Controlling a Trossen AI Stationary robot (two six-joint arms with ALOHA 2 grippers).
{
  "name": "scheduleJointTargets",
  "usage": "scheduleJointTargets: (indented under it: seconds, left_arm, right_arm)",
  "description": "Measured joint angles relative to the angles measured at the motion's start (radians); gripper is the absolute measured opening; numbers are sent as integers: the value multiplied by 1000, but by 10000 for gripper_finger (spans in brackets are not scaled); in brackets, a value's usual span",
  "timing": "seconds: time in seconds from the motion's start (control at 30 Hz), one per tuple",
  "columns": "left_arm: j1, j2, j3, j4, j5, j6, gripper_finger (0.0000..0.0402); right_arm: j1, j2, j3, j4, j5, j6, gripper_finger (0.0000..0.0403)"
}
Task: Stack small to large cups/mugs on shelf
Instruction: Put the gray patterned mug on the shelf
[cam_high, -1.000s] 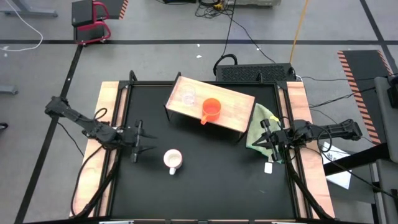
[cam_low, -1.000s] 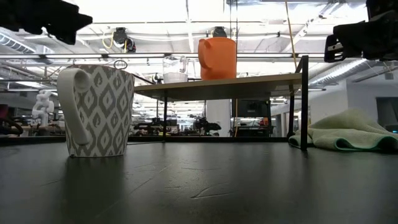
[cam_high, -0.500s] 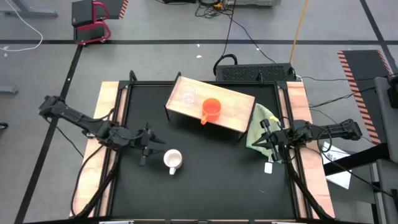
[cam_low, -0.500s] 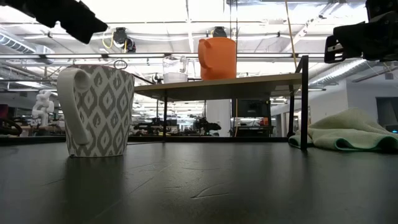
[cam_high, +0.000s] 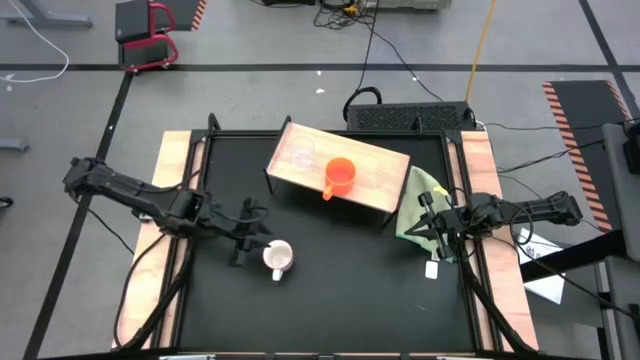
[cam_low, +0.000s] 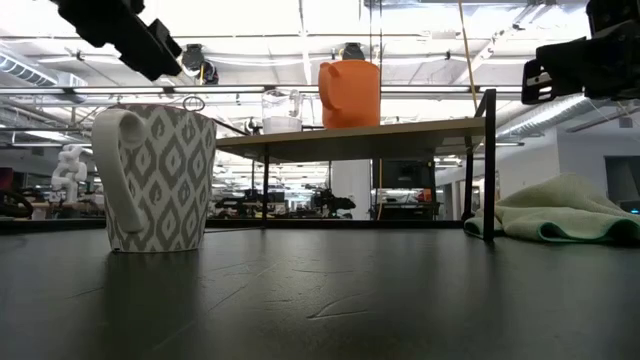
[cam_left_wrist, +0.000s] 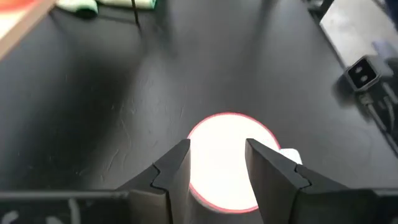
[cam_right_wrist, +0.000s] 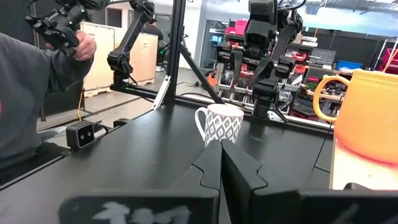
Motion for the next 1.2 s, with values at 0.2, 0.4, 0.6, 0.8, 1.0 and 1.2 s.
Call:
scheduleJointTargets:
  seconds: [0.2,0.4,0.6,0.8,1.0,1.2]
  left_arm:
    - [43,59,28,-58,31,13,136]
    - [86,113,69,-94,79,46,122]
    - [122,173,126,-164,169,60,120]
    - [129,253,177,-217,223,52,120]
    - [129,335,213,-247,229,45,120]
    - [130,363,219,-247,228,60,120]
  right_arm:
    - [0,0,0,7,0,5,0]
    - [0,0,0,7,0,5,0]
    - [0,0,0,5,0,4,0]
    - [0,0,0,2,0,7,0]
    - [0,0,0,-8,0,7,0]
    - [0,0,0,-9,0,7,0]
